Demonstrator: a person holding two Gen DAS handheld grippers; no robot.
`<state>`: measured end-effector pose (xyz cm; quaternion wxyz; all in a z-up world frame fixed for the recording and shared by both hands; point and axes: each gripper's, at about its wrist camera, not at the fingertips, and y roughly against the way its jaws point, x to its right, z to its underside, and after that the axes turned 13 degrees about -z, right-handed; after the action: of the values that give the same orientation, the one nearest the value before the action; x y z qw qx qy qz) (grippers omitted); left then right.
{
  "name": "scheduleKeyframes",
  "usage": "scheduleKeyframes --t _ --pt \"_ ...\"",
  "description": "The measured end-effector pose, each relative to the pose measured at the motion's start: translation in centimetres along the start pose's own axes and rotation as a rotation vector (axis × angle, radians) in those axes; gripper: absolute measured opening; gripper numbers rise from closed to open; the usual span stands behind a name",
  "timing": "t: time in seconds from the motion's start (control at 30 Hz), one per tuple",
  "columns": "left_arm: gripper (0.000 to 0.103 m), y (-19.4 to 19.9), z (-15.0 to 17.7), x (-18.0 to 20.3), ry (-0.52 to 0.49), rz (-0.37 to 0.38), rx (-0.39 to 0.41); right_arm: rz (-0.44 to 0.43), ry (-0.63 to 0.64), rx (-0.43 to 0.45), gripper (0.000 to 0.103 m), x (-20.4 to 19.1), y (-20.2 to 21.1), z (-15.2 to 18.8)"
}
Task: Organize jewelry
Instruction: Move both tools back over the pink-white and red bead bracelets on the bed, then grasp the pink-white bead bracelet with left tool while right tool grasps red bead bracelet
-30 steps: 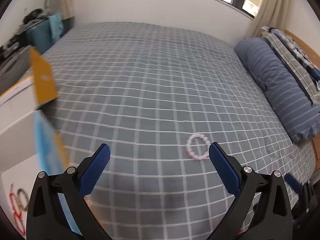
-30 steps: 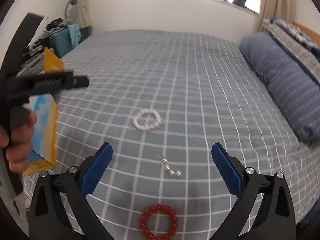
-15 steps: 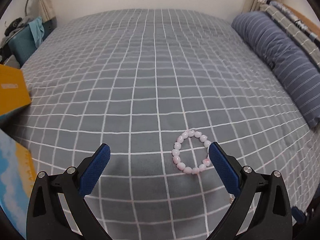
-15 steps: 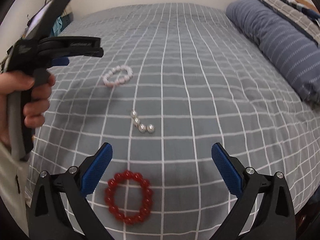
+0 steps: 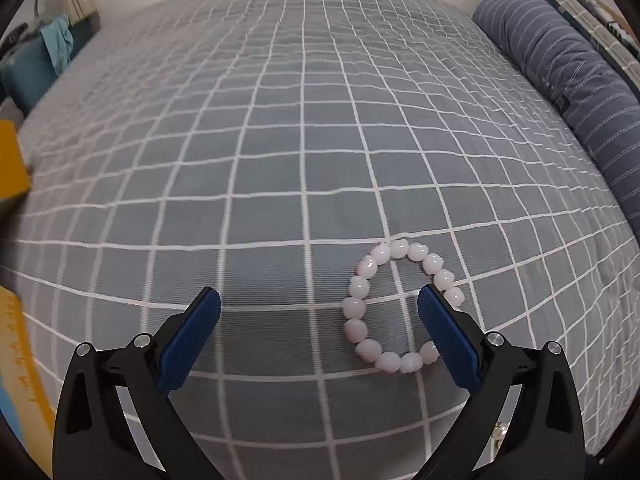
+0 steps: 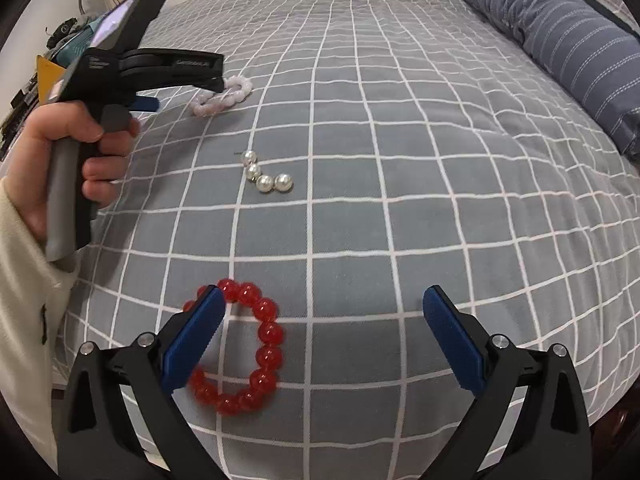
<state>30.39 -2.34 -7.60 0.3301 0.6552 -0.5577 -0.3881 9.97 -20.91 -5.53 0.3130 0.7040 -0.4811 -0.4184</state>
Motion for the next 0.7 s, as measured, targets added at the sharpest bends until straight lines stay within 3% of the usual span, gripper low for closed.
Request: scheduleKeyframes --t 0.17,0.4,0.5,0.7 --pt "0.097 -0.6 0.1 0.3 -0.008 -0.025 -0.002 -0.001 0.022 -0.006 0.095 -0.6 0.1 0.5" --pt "0.093 -0.6 0.1 0.5 -0.019 -0.036 0.014 -0.009 0.037 -0.050 0.075 -1.0 -0.6 1.0" --pt "0.082 -0.5 0.0 0.8 -0.031 -0.044 0.016 -0.001 0.050 -0.056 0.066 -1.1 -0.7 1.1" --pt "0.049 -0.2 0.1 0.9 -0.058 -0.060 0.025 -0.010 0.063 -0.060 0.046 -1.2 -0.5 1.3"
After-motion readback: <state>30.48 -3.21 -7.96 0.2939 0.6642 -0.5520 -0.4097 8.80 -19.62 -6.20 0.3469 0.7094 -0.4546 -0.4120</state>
